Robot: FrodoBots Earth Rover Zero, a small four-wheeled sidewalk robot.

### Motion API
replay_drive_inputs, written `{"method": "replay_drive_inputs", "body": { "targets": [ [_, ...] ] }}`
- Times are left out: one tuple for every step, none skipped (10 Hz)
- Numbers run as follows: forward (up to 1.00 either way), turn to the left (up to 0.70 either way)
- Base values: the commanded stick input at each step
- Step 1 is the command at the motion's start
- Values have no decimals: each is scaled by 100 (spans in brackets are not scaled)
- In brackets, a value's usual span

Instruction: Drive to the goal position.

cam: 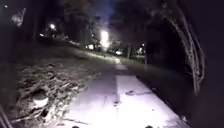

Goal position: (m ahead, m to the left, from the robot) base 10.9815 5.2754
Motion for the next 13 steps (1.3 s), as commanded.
{"method": "replay_drive_inputs", "body": {
  "targets": [
    [70,0],
    [70,0],
    [70,0],
    [70,0],
    [70,0],
    [70,0],
    [70,0],
    [70,0],
    [70,0],
    [70,0],
    [70,0],
    [70,0],
    [70,0]
  ]
}}
